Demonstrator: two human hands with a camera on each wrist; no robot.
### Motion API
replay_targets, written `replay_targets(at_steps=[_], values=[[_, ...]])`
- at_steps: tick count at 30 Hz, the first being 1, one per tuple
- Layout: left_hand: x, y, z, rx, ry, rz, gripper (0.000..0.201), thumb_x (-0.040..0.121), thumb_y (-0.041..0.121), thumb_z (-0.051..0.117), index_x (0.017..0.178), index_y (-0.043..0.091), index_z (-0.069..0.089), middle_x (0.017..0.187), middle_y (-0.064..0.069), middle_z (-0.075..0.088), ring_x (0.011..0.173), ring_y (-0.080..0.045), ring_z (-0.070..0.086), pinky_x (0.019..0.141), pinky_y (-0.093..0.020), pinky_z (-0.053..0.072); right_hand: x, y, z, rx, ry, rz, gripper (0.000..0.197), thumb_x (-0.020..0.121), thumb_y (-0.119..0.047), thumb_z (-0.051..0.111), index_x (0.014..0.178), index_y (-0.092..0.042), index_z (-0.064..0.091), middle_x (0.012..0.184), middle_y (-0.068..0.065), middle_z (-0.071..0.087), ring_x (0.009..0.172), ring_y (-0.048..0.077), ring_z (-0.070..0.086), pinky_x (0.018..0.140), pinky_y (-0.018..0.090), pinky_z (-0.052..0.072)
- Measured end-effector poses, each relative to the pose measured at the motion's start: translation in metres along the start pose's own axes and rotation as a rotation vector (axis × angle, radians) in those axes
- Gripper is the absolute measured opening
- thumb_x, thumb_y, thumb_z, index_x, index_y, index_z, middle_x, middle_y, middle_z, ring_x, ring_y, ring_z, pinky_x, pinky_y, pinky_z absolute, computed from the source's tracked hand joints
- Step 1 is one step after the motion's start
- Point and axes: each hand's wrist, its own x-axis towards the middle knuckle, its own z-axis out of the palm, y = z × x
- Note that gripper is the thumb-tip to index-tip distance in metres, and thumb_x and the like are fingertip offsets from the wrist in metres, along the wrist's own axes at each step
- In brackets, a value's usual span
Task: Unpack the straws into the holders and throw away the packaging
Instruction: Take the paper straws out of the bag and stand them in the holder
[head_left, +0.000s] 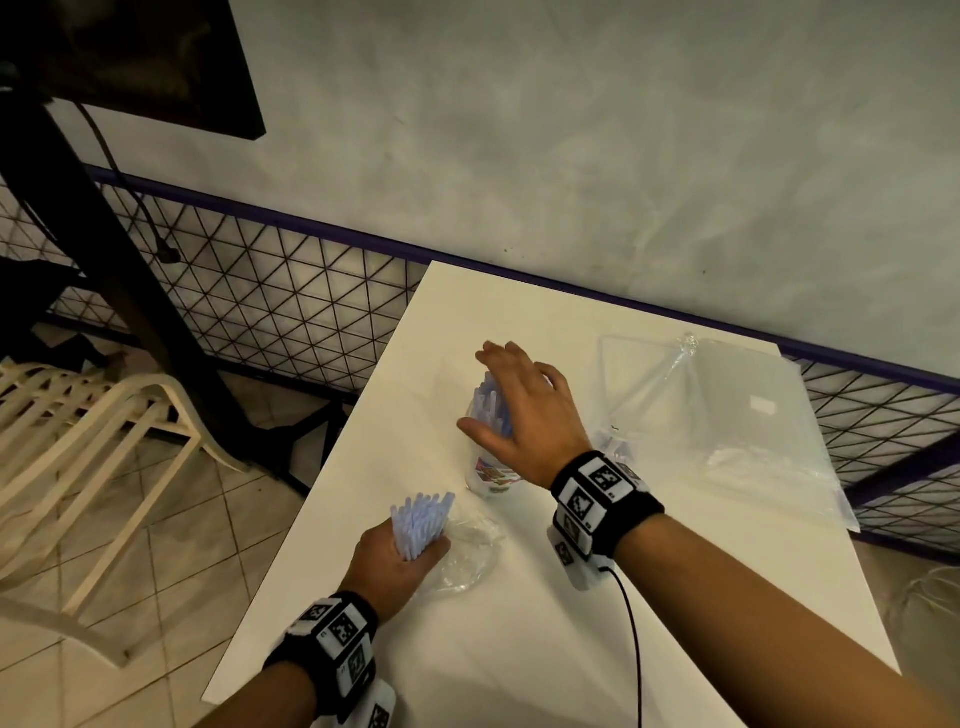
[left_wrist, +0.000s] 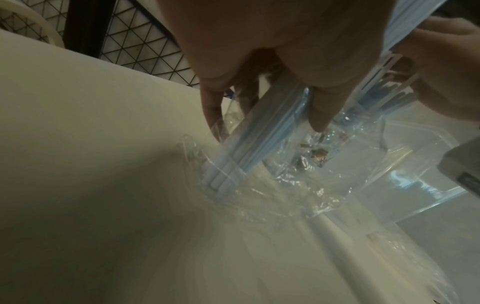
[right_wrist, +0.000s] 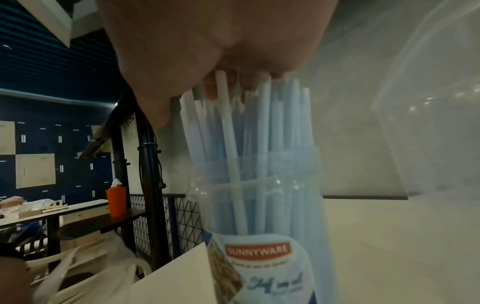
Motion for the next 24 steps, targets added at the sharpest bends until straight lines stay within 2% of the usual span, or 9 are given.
replay_targets(at_steps=[2, 5, 9, 11, 14, 16, 19, 22, 24], values=[[0.0, 0.0, -0.001, 0.014, 0.001, -0.002, 0.028, 0.077, 0.019, 0.079, 0.084, 0.038, 0.061, 0.087, 0.015, 0.068, 0.082, 0.006, 0.063, 0.072, -0.01, 0.043, 0.008, -0.006, 0.003, -0.035, 0.025, -0.015, 0.073, 0.09, -0.055, 0.06, 0.15, -0.024, 0.033, 0.16, -0.002, 0.031, 0.149, 0.02, 0.025, 0.118, 0.042, 0.023], [0.0, 0.001, -0.001, 0.019, 0.008, 0.003, 0.026, 0.076, 0.018, 0.08, 0.081, 0.036, 0.062, 0.082, 0.013, 0.069, 0.075, 0.011, 0.064, 0.067, -0.006, 0.043, 0.015, -0.007, 0.009, -0.058, 0.046, -0.096, 0.073, 0.088, -0.039, 0.069, 0.15, -0.024, 0.033, 0.159, -0.001, 0.033, 0.142, 0.021, 0.039, 0.111, 0.043, 0.038], [0.0, 0.0, -0.001, -0.006, 0.014, -0.005, 0.023, 0.076, 0.018, 0.08, 0.084, 0.032, 0.063, 0.084, 0.011, 0.069, 0.08, 0.002, 0.065, 0.073, -0.014, 0.045, 0.02, 0.002, 0.009, -0.084, 0.087, -0.085, 0.06, 0.092, -0.027, 0.065, 0.147, -0.019, 0.042, 0.152, 0.002, 0.045, 0.137, 0.025, 0.046, 0.106, 0.044, 0.043], [0.0, 0.001, -0.001, 0.001, 0.007, -0.003, 0.025, 0.076, 0.019, 0.08, 0.085, 0.035, 0.062, 0.086, 0.014, 0.068, 0.084, 0.002, 0.063, 0.074, -0.014, 0.044, 0.018, 0.006, 0.009, -0.17, 0.058, -0.06, 0.048, 0.098, -0.034, 0.053, 0.143, -0.018, 0.049, 0.148, 0.001, 0.052, 0.139, 0.027, 0.044, 0.11, 0.048, 0.038], [0.0, 0.002, -0.001, 0.013, 0.002, 0.005, 0.028, 0.076, 0.019, 0.08, 0.085, 0.037, 0.06, 0.086, 0.018, 0.065, 0.085, 0.006, 0.061, 0.074, -0.009, 0.042, 0.01, 0.011, 0.012, -0.274, -0.07, -0.016, 0.061, 0.097, -0.056, 0.039, 0.146, -0.02, 0.045, 0.152, -0.002, 0.046, 0.144, 0.025, 0.036, 0.115, 0.048, 0.027], [0.0, 0.0, -0.001, 0.012, 0.008, 0.002, 0.027, 0.076, 0.019, 0.08, 0.088, 0.034, 0.061, 0.087, 0.018, 0.066, 0.087, 0.003, 0.062, 0.078, -0.012, 0.043, 0.009, 0.011, 0.014, -0.298, -0.072, 0.014, 0.061, 0.095, -0.06, 0.038, 0.143, -0.023, 0.048, 0.151, -0.004, 0.047, 0.143, 0.027, 0.038, 0.113, 0.054, 0.029], [0.001, -0.001, -0.001, 0.006, 0.008, -0.012, 0.023, 0.075, 0.02, 0.08, 0.09, 0.028, 0.064, 0.088, 0.012, 0.069, 0.088, -0.008, 0.066, 0.083, -0.023, 0.047, 0.01, 0.009, 0.013, -0.253, 0.023, 0.055, 0.041, 0.096, -0.049, 0.049, 0.127, -0.024, 0.061, 0.137, -0.003, 0.06, 0.128, 0.031, 0.053, 0.098, 0.053, 0.044], [0.0, -0.002, -0.001, 0.002, 0.011, -0.029, 0.021, 0.075, 0.022, 0.081, 0.089, 0.026, 0.065, 0.089, 0.007, 0.071, 0.087, -0.011, 0.067, 0.082, -0.024, 0.048, 0.014, 0.011, 0.013, -0.159, 0.133, 0.046, 0.026, 0.093, -0.034, 0.059, 0.107, -0.016, 0.069, 0.112, 0.003, 0.069, 0.099, 0.033, 0.063, 0.079, 0.045, 0.051], [0.0, -0.002, -0.001, 0.003, 0.009, -0.026, 0.021, 0.075, 0.022, 0.081, 0.088, 0.029, 0.065, 0.088, 0.008, 0.071, 0.087, -0.01, 0.067, 0.08, -0.023, 0.047, 0.017, 0.014, 0.011, -0.085, 0.175, 0.045, 0.028, 0.091, -0.032, 0.055, 0.103, -0.011, 0.069, 0.105, 0.006, 0.069, 0.091, 0.034, 0.063, 0.076, 0.045, 0.053]])
